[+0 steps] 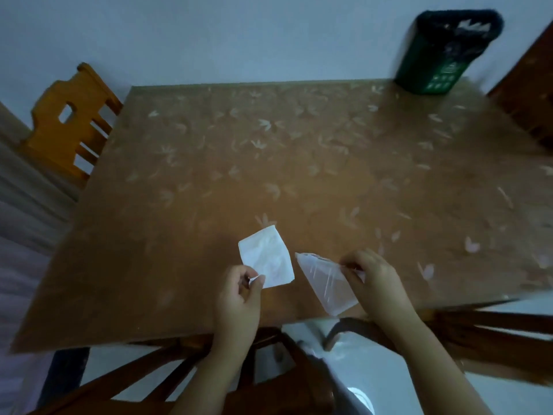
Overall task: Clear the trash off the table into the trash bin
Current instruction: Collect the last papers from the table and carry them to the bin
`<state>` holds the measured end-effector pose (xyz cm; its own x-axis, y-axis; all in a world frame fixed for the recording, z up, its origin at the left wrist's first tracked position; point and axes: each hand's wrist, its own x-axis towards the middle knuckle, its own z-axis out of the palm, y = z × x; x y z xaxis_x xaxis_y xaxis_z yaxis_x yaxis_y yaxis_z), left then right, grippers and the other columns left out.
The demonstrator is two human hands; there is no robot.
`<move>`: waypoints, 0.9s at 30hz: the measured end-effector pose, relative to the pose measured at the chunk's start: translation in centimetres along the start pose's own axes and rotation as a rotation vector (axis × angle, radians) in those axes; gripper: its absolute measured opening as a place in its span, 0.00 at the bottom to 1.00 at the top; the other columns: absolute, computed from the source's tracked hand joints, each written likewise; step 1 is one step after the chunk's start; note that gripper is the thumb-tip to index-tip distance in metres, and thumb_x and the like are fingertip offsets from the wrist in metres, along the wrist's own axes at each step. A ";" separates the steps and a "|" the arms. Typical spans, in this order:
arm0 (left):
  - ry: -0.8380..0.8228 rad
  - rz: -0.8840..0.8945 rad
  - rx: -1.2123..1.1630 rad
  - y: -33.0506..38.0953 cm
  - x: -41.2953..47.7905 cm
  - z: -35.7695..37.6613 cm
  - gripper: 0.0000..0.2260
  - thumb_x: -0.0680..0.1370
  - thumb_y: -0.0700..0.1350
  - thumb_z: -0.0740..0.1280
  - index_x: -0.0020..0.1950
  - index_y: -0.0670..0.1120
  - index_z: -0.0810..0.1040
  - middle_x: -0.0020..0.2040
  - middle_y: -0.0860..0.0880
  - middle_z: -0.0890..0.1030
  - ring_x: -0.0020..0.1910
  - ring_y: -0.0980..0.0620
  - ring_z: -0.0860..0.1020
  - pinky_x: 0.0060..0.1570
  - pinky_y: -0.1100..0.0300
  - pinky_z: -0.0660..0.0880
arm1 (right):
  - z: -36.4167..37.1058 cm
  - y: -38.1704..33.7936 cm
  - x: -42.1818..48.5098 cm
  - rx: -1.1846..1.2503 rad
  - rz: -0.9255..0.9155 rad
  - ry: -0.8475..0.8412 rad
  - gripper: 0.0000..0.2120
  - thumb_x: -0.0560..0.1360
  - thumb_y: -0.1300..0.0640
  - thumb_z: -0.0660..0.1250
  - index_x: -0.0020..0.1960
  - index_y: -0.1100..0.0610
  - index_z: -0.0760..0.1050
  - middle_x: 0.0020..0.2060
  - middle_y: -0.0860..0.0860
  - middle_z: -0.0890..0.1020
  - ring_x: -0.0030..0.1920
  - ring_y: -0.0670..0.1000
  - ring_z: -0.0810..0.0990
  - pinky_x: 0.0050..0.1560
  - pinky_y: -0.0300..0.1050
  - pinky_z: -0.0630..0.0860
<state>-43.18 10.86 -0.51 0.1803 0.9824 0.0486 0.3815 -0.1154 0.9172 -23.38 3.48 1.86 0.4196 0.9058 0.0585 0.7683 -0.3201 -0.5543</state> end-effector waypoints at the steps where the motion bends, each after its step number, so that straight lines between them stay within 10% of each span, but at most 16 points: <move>1: -0.038 0.019 -0.004 0.1 -0.8 -0.2 0.11 0.73 0.38 0.68 0.37 0.51 0.71 0.34 0.52 0.74 0.34 0.55 0.72 0.34 0.71 0.67 | -0.4 -0.1 -1.5 -0.016 0.026 0.042 0.04 0.70 0.65 0.66 0.44 0.59 0.77 0.39 0.52 0.78 0.40 0.51 0.75 0.36 0.36 0.69; 15: -0.484 0.329 -0.156 7.8 -11.5 5.3 0.17 0.71 0.34 0.70 0.37 0.55 0.70 0.34 0.56 0.75 0.34 0.62 0.72 0.35 0.74 0.67 | -8.2 3.3 -21.5 -0.008 0.410 0.531 0.04 0.69 0.66 0.68 0.41 0.58 0.77 0.38 0.48 0.78 0.38 0.51 0.75 0.39 0.26 0.67; 27: -0.914 0.483 -0.264 17.3 -31.6 21.8 0.14 0.71 0.36 0.70 0.38 0.54 0.72 0.35 0.56 0.76 0.35 0.56 0.72 0.37 0.69 0.70 | -18.2 17.2 -42.3 -0.068 0.720 0.779 0.04 0.70 0.67 0.67 0.40 0.59 0.76 0.35 0.52 0.78 0.37 0.53 0.76 0.37 0.43 0.72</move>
<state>-22.52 -25.38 5.25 0.9135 0.3452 0.2152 -0.1011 -0.3198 0.9421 -19.14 -45.35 4.97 0.9615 0.0769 0.2638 0.2309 -0.7467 -0.6238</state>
